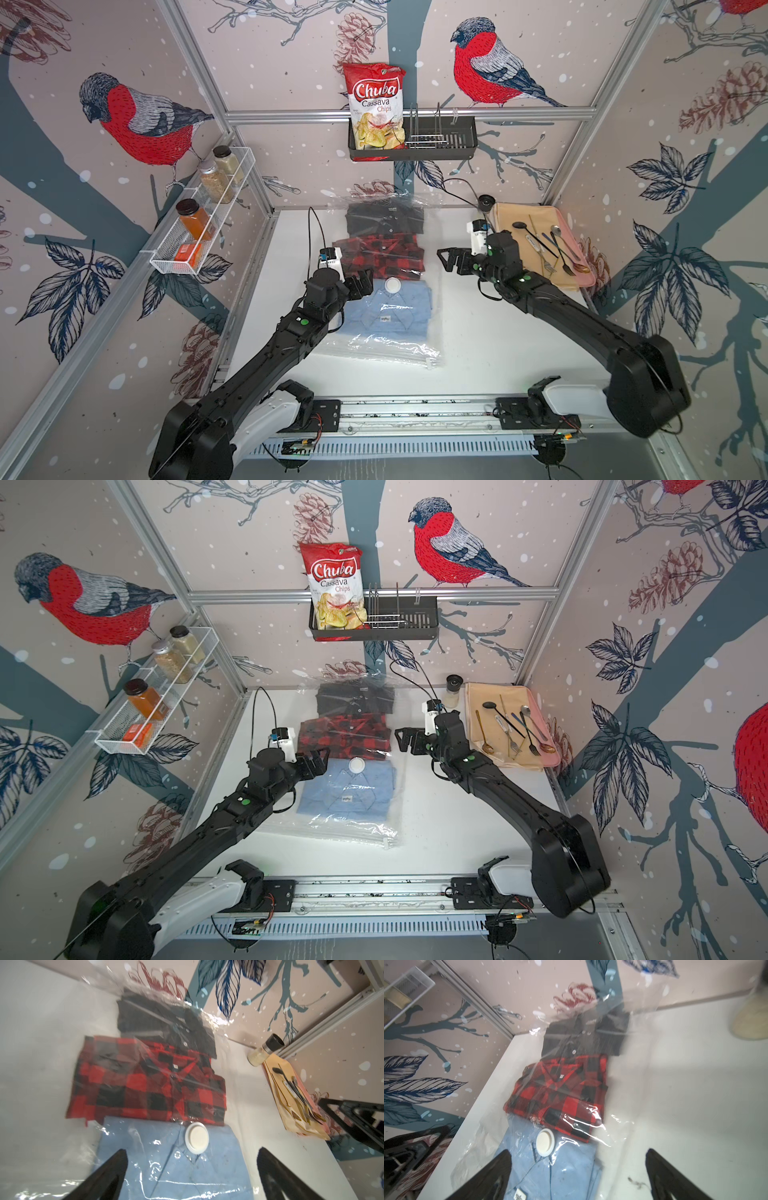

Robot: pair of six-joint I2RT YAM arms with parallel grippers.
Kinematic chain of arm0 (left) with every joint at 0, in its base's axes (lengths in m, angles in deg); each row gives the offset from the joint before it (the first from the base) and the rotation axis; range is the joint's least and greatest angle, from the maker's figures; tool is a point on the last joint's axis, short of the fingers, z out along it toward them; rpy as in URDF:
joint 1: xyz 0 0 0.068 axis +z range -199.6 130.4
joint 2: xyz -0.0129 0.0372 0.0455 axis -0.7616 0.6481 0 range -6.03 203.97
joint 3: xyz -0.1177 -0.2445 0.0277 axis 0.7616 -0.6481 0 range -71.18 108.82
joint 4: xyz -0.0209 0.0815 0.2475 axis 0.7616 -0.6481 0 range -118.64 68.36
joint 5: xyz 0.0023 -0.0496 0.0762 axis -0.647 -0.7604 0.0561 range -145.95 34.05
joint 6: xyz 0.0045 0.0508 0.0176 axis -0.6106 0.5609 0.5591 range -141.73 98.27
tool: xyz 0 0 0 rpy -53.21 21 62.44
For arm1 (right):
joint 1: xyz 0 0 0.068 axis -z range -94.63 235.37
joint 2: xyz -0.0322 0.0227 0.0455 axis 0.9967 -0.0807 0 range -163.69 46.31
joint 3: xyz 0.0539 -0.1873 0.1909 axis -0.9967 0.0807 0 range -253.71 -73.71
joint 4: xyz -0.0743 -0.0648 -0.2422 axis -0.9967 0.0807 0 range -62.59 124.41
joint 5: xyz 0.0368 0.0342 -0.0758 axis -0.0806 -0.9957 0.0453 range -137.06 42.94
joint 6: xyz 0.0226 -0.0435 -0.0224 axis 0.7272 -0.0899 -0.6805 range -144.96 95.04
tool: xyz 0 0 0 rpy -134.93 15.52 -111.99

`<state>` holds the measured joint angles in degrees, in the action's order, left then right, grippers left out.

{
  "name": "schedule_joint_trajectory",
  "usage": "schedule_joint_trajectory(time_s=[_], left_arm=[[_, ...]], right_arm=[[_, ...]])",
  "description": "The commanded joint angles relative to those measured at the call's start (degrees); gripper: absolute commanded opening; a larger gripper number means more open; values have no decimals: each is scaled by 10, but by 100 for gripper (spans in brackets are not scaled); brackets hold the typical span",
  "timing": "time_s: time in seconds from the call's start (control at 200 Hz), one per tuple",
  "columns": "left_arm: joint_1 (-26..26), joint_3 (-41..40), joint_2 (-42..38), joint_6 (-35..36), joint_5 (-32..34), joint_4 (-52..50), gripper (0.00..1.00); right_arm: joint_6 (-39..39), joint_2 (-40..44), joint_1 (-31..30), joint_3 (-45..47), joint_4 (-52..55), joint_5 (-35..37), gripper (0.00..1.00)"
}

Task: Place the folded shirt into the vacuum bag
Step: Adjust the vacuum bag at the center of the board, then reset both arms

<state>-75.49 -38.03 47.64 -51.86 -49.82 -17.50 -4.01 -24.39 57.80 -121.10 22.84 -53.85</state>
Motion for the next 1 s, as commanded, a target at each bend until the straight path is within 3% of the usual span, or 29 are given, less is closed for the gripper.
schedule_joint_trajectory(time_s=[0.0,0.225,0.35,0.445,0.615,0.805,0.876,0.996], left_arm=[[0,-7,-36,70,105,3,97],[11,-88,-85,152,241,142,98],[91,-143,-60,173,194,242,98],[170,-178,-7,189,116,331,98],[211,-197,110,233,139,461,98],[243,-204,250,249,111,615,99],[246,-167,264,250,118,555,99],[252,-160,306,248,122,592,99]], right_arm=[[-45,70,4,49,-66,112,100],[-128,230,28,254,-272,228,100],[-128,265,74,331,-345,294,100],[-87,249,150,349,-347,277,100],[-8,200,267,402,-410,264,100],[-7,148,277,424,-458,320,100],[-10,117,277,431,-498,326,100],[-25,40,273,439,-602,336,100]])
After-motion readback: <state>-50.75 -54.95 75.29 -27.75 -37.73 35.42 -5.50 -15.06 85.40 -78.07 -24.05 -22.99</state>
